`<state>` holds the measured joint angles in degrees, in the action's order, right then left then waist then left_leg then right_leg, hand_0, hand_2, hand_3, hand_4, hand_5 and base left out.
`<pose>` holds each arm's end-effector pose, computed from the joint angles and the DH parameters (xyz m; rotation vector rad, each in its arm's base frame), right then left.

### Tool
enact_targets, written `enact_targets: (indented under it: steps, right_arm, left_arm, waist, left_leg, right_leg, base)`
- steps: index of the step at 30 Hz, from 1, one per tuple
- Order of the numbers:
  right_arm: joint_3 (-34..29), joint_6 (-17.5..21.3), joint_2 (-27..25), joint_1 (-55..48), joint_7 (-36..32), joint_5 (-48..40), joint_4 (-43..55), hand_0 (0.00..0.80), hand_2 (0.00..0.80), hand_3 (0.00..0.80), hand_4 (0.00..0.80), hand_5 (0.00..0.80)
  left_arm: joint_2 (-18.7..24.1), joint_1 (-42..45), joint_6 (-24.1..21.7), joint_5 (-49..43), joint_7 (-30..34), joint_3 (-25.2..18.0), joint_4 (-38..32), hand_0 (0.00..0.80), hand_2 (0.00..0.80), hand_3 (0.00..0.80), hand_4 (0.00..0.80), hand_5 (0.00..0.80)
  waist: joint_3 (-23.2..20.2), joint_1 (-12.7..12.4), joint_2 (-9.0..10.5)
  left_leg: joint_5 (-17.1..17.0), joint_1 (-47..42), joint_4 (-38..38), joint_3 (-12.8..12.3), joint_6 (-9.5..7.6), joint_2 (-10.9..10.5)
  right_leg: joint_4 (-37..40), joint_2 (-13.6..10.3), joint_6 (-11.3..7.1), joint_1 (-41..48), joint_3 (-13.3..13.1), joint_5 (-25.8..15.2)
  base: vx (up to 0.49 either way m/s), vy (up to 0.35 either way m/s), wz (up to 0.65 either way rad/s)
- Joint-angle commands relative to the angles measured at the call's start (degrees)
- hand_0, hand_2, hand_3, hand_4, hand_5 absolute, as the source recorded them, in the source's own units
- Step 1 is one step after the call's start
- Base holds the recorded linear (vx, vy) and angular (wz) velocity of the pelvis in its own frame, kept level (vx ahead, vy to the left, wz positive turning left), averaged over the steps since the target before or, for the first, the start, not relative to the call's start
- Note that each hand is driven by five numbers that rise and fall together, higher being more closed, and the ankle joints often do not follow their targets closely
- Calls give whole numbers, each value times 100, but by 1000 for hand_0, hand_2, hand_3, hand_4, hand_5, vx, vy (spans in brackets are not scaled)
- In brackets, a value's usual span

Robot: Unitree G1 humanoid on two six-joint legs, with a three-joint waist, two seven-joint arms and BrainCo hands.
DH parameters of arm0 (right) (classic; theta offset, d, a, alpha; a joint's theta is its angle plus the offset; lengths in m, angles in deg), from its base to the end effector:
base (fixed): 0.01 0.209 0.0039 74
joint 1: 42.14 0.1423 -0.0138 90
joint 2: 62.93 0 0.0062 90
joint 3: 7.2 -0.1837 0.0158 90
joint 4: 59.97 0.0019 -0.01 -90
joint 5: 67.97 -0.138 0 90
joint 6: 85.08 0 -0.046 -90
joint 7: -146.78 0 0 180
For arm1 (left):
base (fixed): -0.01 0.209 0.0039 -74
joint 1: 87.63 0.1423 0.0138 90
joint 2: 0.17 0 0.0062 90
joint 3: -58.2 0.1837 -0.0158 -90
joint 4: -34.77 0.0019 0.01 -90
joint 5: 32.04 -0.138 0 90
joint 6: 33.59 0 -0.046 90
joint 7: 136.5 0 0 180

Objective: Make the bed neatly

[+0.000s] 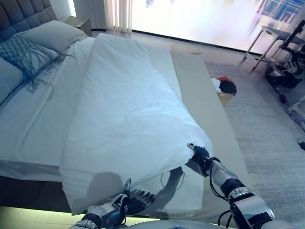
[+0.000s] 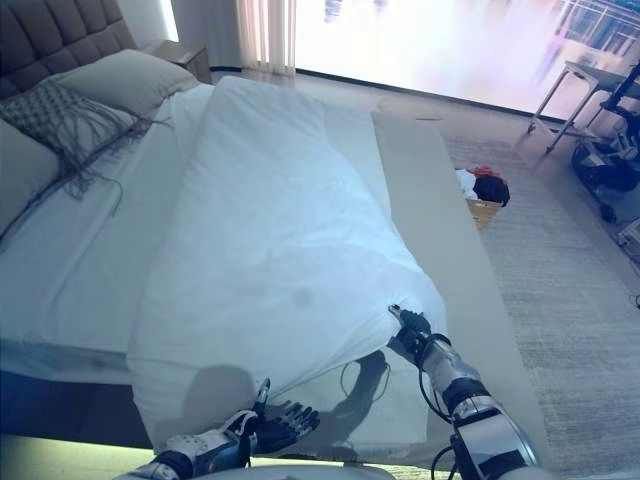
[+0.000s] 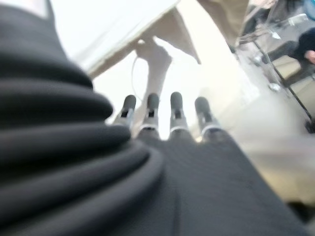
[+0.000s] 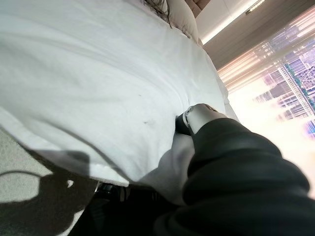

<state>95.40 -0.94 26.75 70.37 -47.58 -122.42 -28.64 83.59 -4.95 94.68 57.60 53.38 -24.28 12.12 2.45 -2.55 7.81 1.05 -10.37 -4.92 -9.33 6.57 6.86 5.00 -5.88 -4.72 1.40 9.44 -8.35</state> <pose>0.2324 -0.2034 -0.0409 0.5956 0.6448 0.0296 0.1182 0.1670 -0.1021 -1.5473 1.2318 0.2544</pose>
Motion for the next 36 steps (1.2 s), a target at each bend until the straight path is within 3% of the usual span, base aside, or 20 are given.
enact_targets:
  steps: [1,10,17,32,33,35,36]
  right_arm:
    - [-290,396,-337,362,-38,-153,427,800,800,800,800,800]
    - [-546,409,-394,-50,-246,-118,364,800,800,800,800,800]
    - [-583,421,-328,-248,-246,-45,354,800,800,800,800,800]
    - [-668,417,-398,-293,-427,142,78,800,800,800,800,800]
    - [-671,398,-404,-300,-427,161,89,800,800,800,800,800]
    - [-676,374,-419,-313,-435,165,91,800,800,800,800,800]
    - [-680,356,-425,-311,-440,173,78,800,800,800,800,800]
  left_arm:
    - [-353,-519,-628,475,89,-123,54,0,0,0,0,0]
    - [-348,-354,-1538,368,546,-476,-224,0,0,0,0,0]
    - [-365,-296,-2012,385,503,-684,-313,0,0,0,0,0]
    - [-274,-226,-2133,69,798,-774,-113,0,0,0,0,0]
    - [-262,-224,-2164,53,818,-785,-105,179,179,179,179,179]
    - [-240,-214,-2254,19,806,-811,-116,800,800,800,800,800]
    - [-222,-222,-2283,29,819,-823,-108,800,800,800,800,800]
  waist:
    - [243,15,26]
    - [222,-40,-2]
    - [171,-77,-37]
    - [51,-109,-230]
    - [42,-107,-241]
    - [26,-108,-254]
    - [14,-103,-262]
  left_leg:
    - [89,265,-8,-53,-181,73]
    - [110,203,-8,42,-164,65]
    - [128,165,-8,116,-151,44]
    - [154,111,-8,214,-143,-36]
    - [150,109,-8,219,-141,-40]
    - [151,104,-8,231,-143,-50]
    - [153,99,-8,234,-142,-53]
  right_leg:
    - [0,-5,-353,540,161,563]
    - [0,-25,-334,627,209,599]
    - [0,-53,-333,693,265,631]
    - [0,-151,-342,789,351,679]
    - [0,-158,-344,794,352,680]
    - [0,-165,-343,800,357,684]
    - [0,-169,-341,804,356,687]
  base:
    - [7,-35,-2]
    - [1,-3,0]
    - [0,0,0]
    - [0,27,2]
    - [4,31,8]
    - [3,25,6]
    - [0,0,0]
